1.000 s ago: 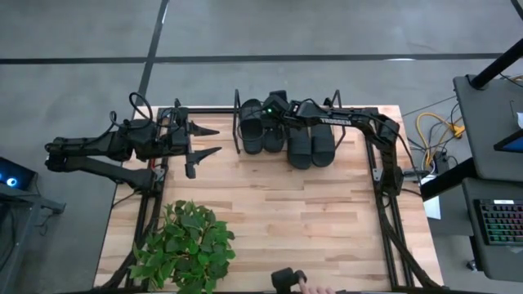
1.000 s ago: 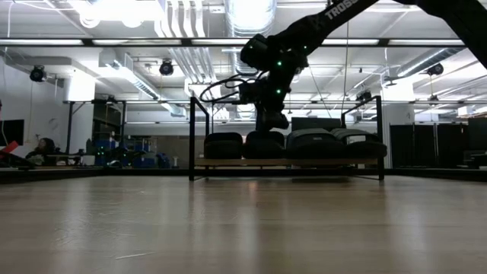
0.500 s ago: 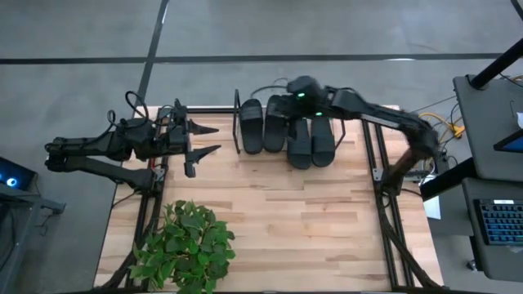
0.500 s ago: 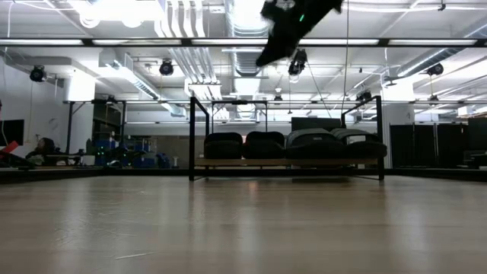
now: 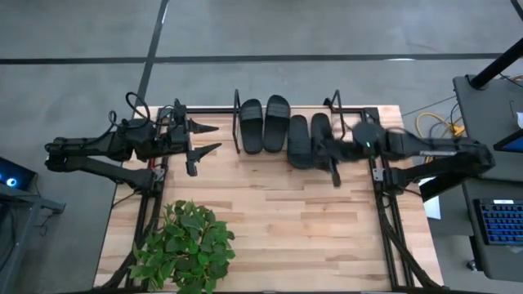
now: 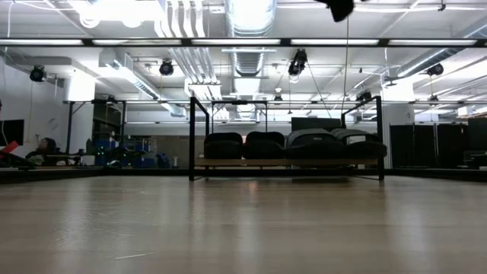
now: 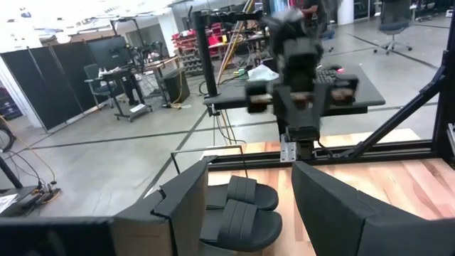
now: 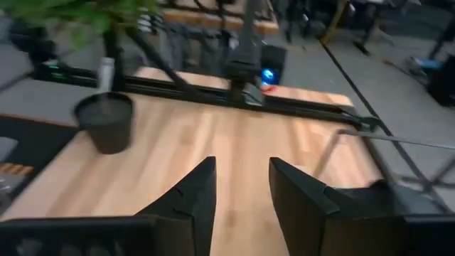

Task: Pick and place slides into the shelf
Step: Return to Home Position

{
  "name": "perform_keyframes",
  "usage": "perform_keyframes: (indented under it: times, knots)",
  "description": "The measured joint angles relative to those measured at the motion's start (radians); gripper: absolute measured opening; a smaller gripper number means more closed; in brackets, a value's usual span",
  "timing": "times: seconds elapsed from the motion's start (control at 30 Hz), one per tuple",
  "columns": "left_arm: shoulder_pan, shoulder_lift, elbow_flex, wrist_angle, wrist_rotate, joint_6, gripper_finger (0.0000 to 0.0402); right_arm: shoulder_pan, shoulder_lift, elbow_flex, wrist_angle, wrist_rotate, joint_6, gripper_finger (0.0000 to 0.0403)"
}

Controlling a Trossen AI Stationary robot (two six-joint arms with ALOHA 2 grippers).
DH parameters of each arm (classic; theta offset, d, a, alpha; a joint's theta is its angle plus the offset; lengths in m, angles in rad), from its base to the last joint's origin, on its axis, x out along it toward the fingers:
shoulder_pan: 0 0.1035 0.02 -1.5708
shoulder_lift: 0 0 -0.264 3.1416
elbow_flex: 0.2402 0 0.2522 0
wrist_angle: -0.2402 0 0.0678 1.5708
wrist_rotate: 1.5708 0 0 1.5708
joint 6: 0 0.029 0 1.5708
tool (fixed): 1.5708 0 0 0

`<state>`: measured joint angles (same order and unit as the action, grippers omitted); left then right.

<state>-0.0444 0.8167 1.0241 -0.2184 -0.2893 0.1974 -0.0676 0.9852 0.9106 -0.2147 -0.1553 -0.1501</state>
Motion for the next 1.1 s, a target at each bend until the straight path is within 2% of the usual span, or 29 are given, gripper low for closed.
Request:
perform_keyframes:
  times: [0.1,0.23,0.3,0.4,0.47,0.67,0.83,1.1]
  knots:
    - [0.0,0.001,0.0,0.0,0.0,0.0,0.0189,0.042,-0.06,-0.175,0.167,0.034,0.054,0.0115]
    - [0.0,0.002,0.0,0.0,0.0,0.0,0.0189,0.051,-0.062,-0.358,0.393,0.069,0.08,0.0101]
    - [0.0,0.003,0.0,0.0,0.0,0.0,0.0189,0.051,-0.048,-0.413,0.492,0.103,0.095,0.0083]
    - [0.0,0.005,-0.001,0.0,-0.004,0.001,0.0189,0.051,-0.055,-0.474,0.546,0.153,0.068,0.0039]
    - [0.0,0.006,-0.001,0.0,-0.007,0.001,0.0189,0.05,-0.093,-0.498,0.545,0.153,0.019,0.0017]
    - [0.0,0.006,-0.001,0.0,-0.034,0.002,0.0189,0.055,-0.296,-0.53,0.424,0.151,-0.023,0.001]
    - [0.0,0.007,-0.001,0.0,-0.038,0.019,0.0189,0.057,-0.482,-0.59,0.329,0.131,0.011,0.0009]
    - [0.0,0.022,-0.001,0.001,-0.05,0.023,0.0189,0.057,-0.653,-0.712,0.321,0.105,0.061,0.0009]
